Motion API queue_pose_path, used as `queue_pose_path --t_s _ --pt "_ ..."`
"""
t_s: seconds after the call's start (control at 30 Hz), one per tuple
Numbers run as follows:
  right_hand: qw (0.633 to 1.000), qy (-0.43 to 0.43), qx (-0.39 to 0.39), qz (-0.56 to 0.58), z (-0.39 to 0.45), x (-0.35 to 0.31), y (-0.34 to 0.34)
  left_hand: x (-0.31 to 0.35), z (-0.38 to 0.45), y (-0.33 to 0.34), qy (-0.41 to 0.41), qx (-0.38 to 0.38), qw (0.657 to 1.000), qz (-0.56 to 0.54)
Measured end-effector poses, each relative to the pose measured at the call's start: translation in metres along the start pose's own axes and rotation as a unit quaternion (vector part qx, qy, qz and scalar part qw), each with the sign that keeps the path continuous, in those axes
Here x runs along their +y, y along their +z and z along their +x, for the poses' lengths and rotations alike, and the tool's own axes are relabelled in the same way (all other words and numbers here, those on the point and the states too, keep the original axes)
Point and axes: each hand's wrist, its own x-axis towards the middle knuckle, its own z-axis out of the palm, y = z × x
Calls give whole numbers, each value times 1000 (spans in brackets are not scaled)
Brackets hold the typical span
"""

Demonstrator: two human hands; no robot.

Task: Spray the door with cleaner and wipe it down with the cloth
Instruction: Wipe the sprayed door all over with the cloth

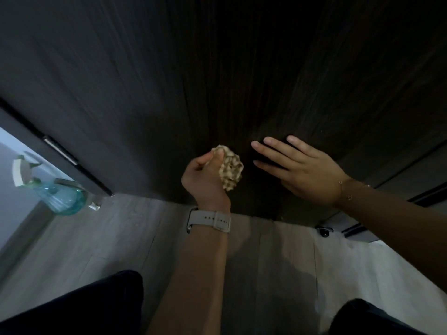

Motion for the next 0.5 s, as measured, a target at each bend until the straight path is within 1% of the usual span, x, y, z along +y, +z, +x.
queue_pose_path --t_s 0.07,0.13,0.2,0.27,0.33,0.4,0.5 --pt "1000 4 0 2 0 -1 0 5 0 2 -18 0 1000 -21" --pt "1000 3 -2 7 0 0 0 2 3 0 -21 5 1000 -15" --pt "1000 3 -3 9 1 1 -1 -7 4 -4 -35 12 999 13" --pt "1000 3 -4 12 0 1 -4 -18 4 -11 -78 34 994 62" --pt "1000 8 -10 17 0 1 -5 -22 0 -13 -104 50 991 66" --pt "1000 6 -9 22 1 2 -5 -18 -3 -9 -87 42 994 58" --pt "1000 7 -9 28 1 2 -6 4 -9 4 -23 5 1000 14"
